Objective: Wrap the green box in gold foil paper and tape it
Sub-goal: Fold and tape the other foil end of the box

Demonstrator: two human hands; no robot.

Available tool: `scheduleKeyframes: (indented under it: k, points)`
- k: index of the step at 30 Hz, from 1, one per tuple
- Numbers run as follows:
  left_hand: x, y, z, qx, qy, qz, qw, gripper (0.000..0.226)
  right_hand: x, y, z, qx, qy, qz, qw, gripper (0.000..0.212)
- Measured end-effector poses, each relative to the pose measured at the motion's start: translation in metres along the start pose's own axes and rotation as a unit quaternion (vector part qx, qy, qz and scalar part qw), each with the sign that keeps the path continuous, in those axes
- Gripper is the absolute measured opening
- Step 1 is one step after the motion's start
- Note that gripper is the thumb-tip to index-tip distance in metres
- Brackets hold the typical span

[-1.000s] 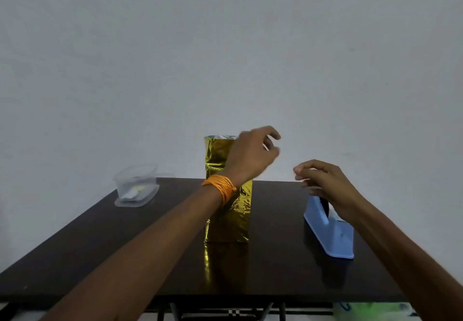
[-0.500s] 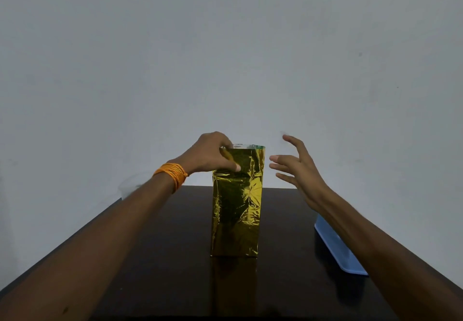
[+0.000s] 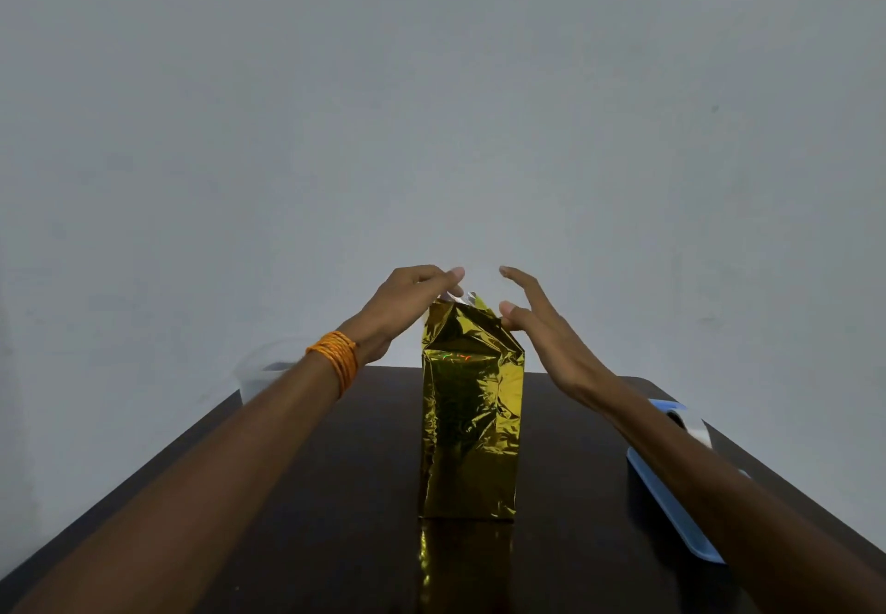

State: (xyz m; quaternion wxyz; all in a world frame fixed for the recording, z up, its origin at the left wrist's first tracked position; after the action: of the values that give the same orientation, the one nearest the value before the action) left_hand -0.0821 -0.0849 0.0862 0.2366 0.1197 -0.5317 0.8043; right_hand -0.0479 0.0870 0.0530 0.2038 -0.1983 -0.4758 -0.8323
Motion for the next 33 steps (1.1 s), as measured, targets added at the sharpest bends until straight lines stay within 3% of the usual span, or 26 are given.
scheduleKeyframes:
  k: [5,14,20,27,33]
  points:
    - [0.006,0.01,-0.015,0.005,0.031,0.082,0.996,0.017,-0.001,0.004,-0.002,-0.024,0.006,0.013,1.0,0.054]
    - [-0.001,0.028,-0.038,0.042,0.124,0.154,0.979,0.022,0.002,-0.002,0.0,-0.029,0.019,0.022,0.999,0.048]
    - [0.004,0.022,-0.033,-0.016,0.093,0.158,0.983,0.021,0.005,0.002,0.003,-0.025,0.016,0.016,0.999,0.045]
    - [0.011,0.015,-0.037,0.018,0.095,0.154,0.983,0.018,0.019,-0.001,0.002,-0.04,0.037,0.024,0.998,0.072]
    - [0.005,0.024,-0.037,0.012,0.102,0.175,0.979,0.022,0.02,-0.006,-0.004,-0.02,0.087,-0.003,0.996,0.079]
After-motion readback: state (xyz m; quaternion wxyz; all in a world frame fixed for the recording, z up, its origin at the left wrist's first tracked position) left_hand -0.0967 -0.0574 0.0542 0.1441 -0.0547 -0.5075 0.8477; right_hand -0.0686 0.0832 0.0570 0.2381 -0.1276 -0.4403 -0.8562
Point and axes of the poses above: each hand's wrist, its own x-axis towards the middle knuckle, its own z-axis out of the back of the hand, y = z × x, the point moved 8 cm from there along x, towards the middle knuckle, and after that the axes turned 1 degree about -y, right-handed, at the moved point
